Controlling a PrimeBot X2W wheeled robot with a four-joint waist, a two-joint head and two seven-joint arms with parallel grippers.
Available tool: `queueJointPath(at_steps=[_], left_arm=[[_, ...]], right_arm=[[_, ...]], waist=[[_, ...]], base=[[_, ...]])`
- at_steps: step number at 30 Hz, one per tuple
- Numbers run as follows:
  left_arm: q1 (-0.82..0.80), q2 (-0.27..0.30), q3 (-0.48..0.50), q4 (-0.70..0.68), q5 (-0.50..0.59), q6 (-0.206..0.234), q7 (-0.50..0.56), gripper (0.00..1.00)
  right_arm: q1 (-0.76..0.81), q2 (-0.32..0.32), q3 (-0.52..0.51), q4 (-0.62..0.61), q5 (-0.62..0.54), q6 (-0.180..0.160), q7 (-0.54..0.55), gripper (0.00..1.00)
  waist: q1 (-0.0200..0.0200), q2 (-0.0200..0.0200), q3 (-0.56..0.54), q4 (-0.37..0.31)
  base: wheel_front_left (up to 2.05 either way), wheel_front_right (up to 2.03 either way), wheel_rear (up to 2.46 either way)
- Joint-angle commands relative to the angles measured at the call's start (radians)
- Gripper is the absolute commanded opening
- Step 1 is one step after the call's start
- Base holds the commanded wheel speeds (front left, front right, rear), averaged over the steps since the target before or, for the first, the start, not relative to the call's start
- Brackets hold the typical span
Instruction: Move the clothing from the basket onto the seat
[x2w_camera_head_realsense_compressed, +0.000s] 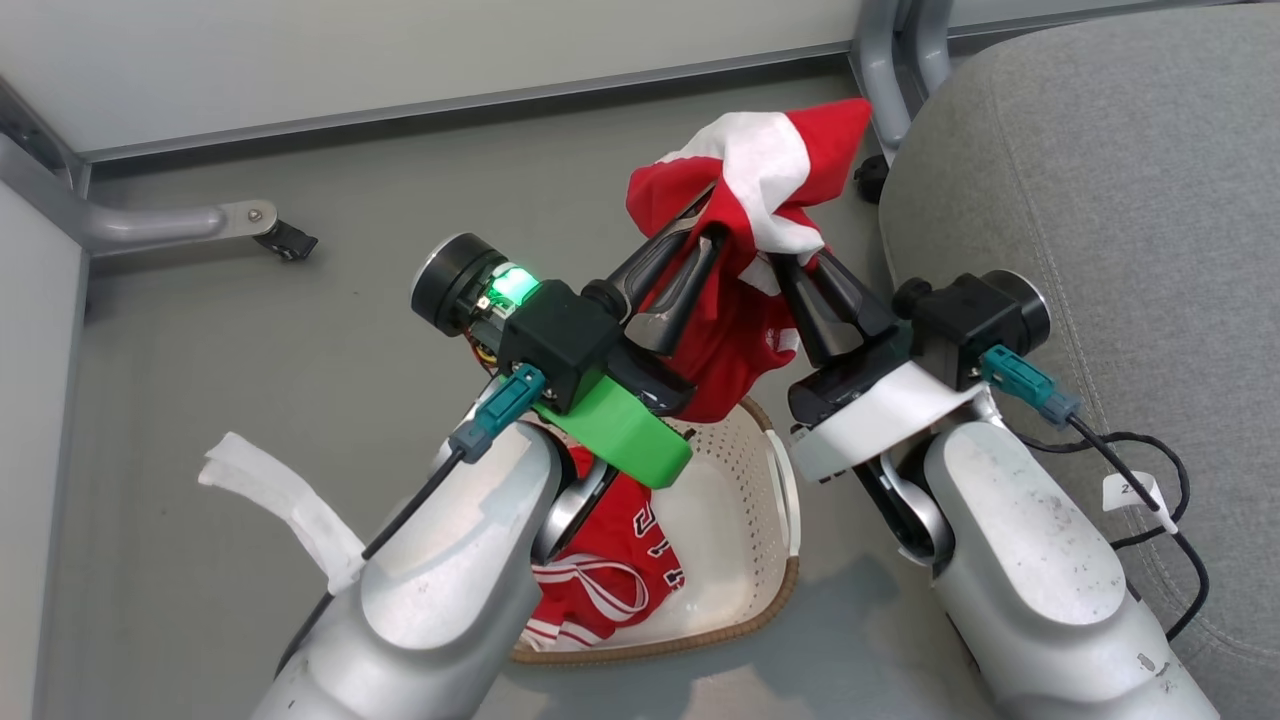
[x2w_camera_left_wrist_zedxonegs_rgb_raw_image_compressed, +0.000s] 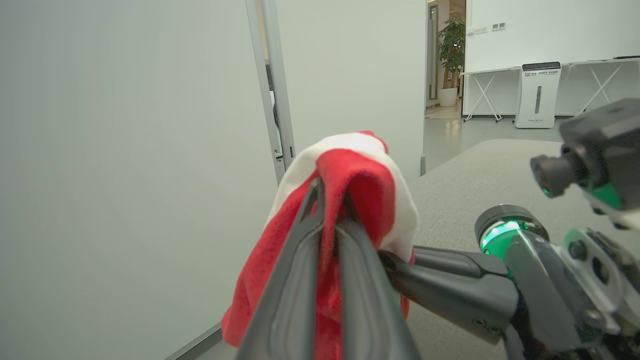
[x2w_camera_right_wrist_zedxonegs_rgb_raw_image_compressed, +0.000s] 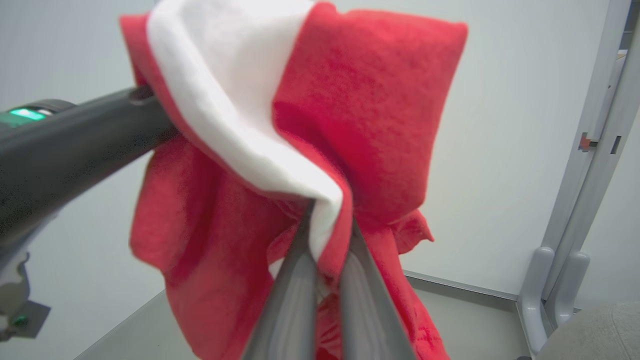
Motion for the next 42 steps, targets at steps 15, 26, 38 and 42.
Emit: queueJointPath(at_steps=[15, 26, 38, 42], left_arm=[[0.026, -0.001, -0.019, 0.037, 0.019, 0.0, -0.003, 1.0], [0.033, 0.0, -0.011, 0.039, 0.027, 0.0, -0.003, 1.0], [0.04, 0.011, 0.014, 0.03, 0.062, -0.001, -0.003, 1.0], [0.039, 0.019, 0.017, 0.028, 0.071, -0.001, -0.003, 1.0]], right_arm=[[0.015, -0.003, -0.048, -0.035, 0.031, 0.0, -0.002, 0.0], [0.025, -0.003, -0.081, -0.036, 0.022, 0.0, -0.002, 0.0], [0.054, -0.003, -0.129, -0.08, 0.018, 0.0, -0.002, 0.0], [0.07, -0.003, -0.154, -0.102, 0.015, 0.0, -0.002, 0.0]], waist=[[0.0, -0.0001, 0.005, 0.007], [0.0, -0.0001, 0.004, -0.012], [0.0, -0.0001, 0.024, -0.108], [0.0, -0.0001, 0.036, -0.153]], base=[[0.0, 0.0, 0.0], [0.0, 0.0, 0.0], [0.0, 0.0, 0.0], [0.0, 0.0, 0.0]])
